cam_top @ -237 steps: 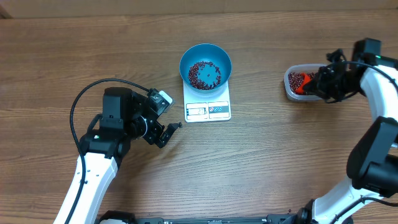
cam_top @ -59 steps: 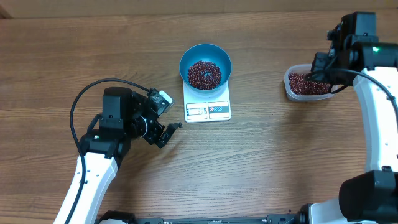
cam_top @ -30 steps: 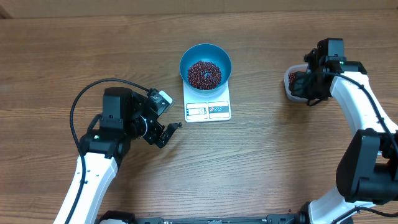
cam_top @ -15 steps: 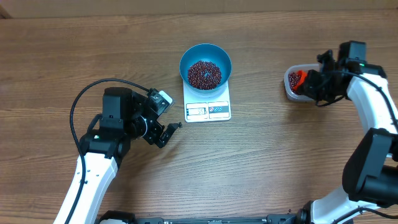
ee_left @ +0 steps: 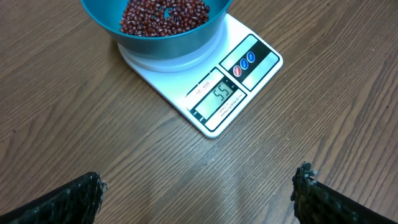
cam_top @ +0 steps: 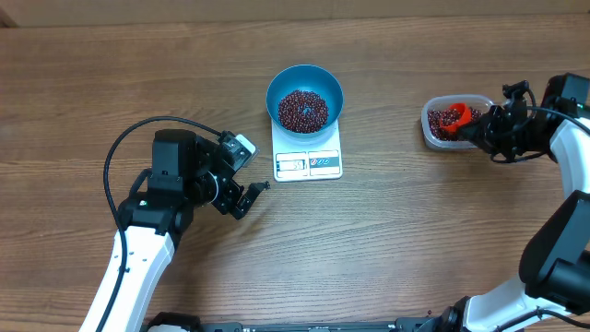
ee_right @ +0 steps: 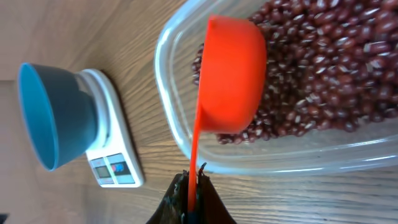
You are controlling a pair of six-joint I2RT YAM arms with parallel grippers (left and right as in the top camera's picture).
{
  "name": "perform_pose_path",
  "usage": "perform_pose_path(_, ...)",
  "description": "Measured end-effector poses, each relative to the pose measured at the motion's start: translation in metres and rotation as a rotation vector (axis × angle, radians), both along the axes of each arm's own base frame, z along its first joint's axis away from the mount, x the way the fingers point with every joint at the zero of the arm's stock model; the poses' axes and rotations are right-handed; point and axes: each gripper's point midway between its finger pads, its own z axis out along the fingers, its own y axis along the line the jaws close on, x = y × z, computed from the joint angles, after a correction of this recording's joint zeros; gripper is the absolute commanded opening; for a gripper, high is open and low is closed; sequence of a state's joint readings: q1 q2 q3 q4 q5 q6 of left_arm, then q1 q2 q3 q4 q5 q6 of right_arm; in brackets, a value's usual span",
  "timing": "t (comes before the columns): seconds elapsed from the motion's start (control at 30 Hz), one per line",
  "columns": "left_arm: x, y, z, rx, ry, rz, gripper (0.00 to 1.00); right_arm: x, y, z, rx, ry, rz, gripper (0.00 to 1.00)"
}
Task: Scoop item into bowl and weigh 150g on scale
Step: 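Scoop a third load of red beans with the right gripper, then carry the scoop to the teal bowl and tip beans in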
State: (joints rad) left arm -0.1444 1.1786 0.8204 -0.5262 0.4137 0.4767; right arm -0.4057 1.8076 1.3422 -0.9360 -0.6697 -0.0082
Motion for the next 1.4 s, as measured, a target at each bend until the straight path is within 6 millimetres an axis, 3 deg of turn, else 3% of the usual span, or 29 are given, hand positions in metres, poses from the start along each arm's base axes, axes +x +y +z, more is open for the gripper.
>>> perform_pose_path(0.4, 0.0, 0.0, 0.0, 0.0, 0.0, 0.0, 1.0, -0.003, 0.003, 0.023, 0.164, -0.091, 0.025, 0.04)
perform_pose_path(0.7, 0.0, 0.0, 0.0, 0.0, 0.0, 0.0, 1.0, -0.001, 0.032, 0.051, 0.335, -0.19, 0.109, 0.04)
perform_pose_path(1.17, 0.0, 0.0, 0.0, 0.0, 0.0, 0.0, 1.0, -0.003, 0.156, 0.075, 0.396, -0.195, 0.427, 0.04)
perform_pose_path(1.4, 0.0, 0.0, 0.0, 0.0, 0.0, 0.0, 1.0, -0.002, 0.199, 0.086, 0.334, -0.193, 0.516, 0.04)
